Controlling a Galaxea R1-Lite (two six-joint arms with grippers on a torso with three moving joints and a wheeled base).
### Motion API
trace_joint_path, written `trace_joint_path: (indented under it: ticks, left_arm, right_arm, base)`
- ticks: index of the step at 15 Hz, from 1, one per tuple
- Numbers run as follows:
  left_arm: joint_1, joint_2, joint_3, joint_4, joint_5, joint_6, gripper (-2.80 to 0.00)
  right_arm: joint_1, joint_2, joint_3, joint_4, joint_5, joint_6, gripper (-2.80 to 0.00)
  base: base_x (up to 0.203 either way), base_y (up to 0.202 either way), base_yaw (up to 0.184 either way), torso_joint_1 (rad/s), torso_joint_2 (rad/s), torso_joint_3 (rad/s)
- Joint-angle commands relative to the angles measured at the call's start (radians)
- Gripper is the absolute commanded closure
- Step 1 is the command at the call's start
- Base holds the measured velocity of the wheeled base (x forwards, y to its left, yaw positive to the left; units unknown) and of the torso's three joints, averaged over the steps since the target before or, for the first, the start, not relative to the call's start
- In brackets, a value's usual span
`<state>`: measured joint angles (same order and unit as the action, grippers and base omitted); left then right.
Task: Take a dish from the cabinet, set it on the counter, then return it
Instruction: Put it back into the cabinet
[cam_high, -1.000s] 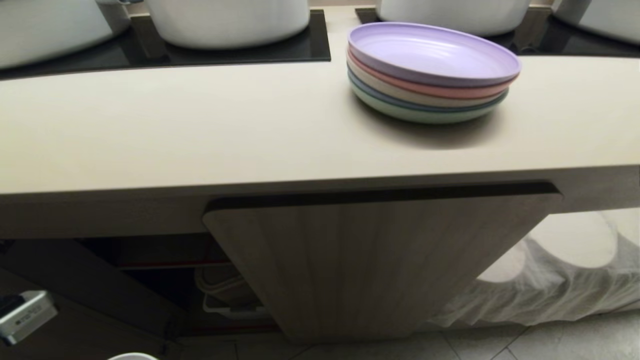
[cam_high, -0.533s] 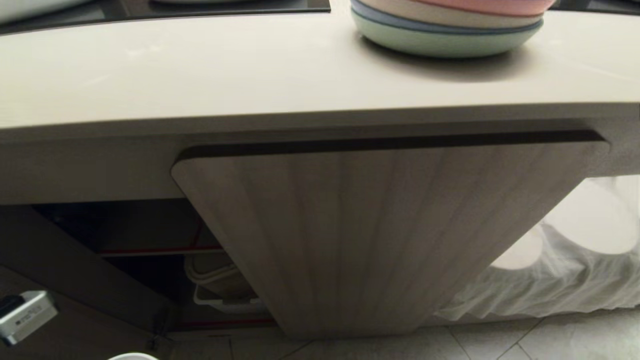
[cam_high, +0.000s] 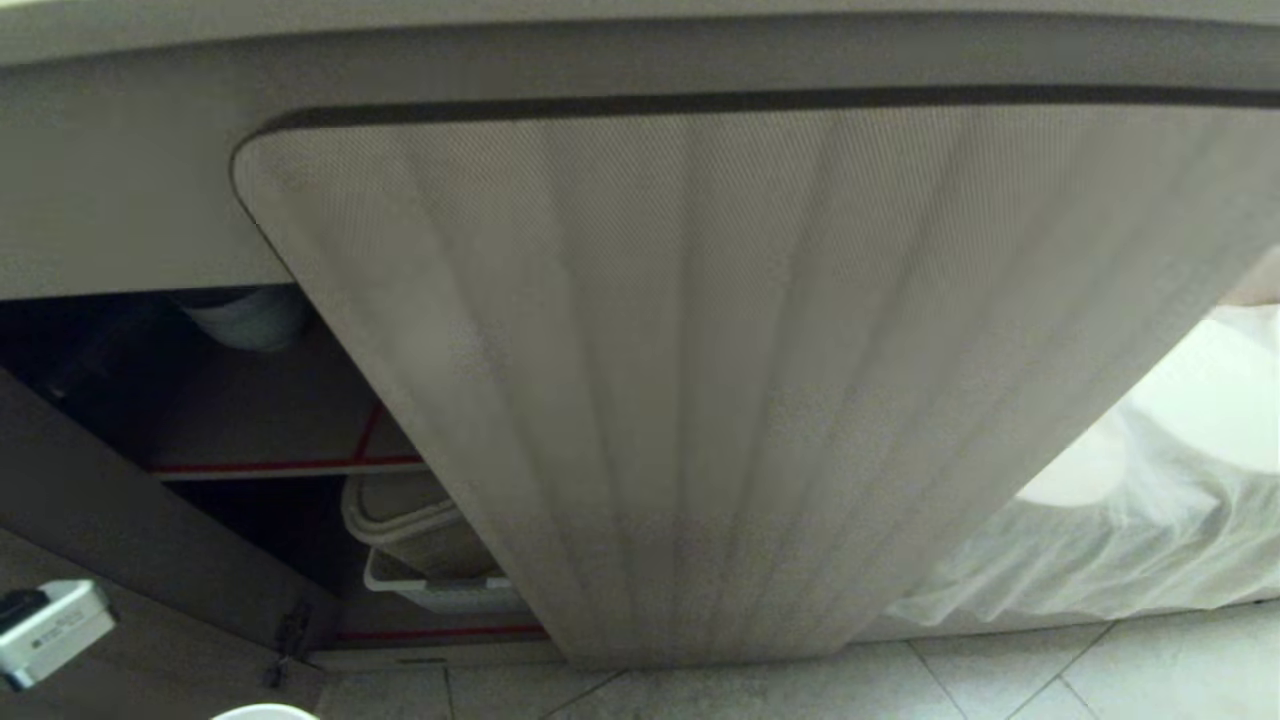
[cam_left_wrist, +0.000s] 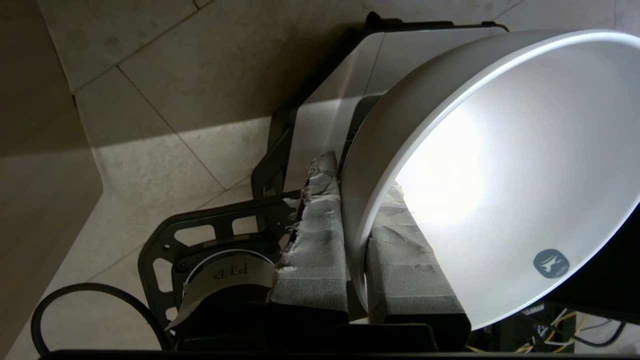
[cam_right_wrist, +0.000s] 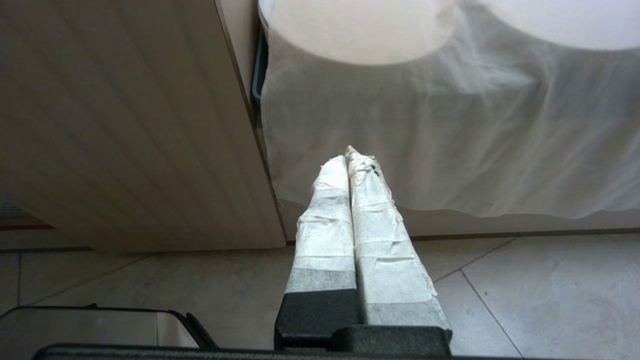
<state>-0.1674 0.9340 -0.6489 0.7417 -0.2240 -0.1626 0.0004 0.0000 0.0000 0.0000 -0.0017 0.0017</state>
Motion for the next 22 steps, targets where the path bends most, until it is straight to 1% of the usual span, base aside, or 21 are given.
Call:
trace_joint_path:
  ticks: [1,14,19,22]
  left_arm:
    - [-0.001,0.002,0.0,0.005,-0.001,-0.002,0.0]
    - [-0.003,0.002,0.003,0.009,-0.001,-0.003,0.0]
    - [-0.003,0.0,0.018,0.005,0.002,-0.064,0.0]
    - [0.001,-0.003,0.033,0.002,-0.001,-0.147,0.0]
  right_arm:
    - [0.0,0.0,0.0,0.0,0.0,0.0,0.0]
    - [0.0,0.0,0.0,0.0,0.0,0.0,0.0]
    - [0.0,0.0,0.0,0.0,0.0,0.0,0.0]
    - [0.0,0.0,0.0,0.0,0.0,0.0,0.0]
  base:
    - [0.0,0.0,0.0,-0.035,0.17,0.123]
    - [0.0,0.0,0.0,-0.002,0.01,0.011]
    - [0.0,0.0,0.0,0.0,0.0,0.0]
    - [0.0,0.0,0.0,0.0,0.0,0.0]
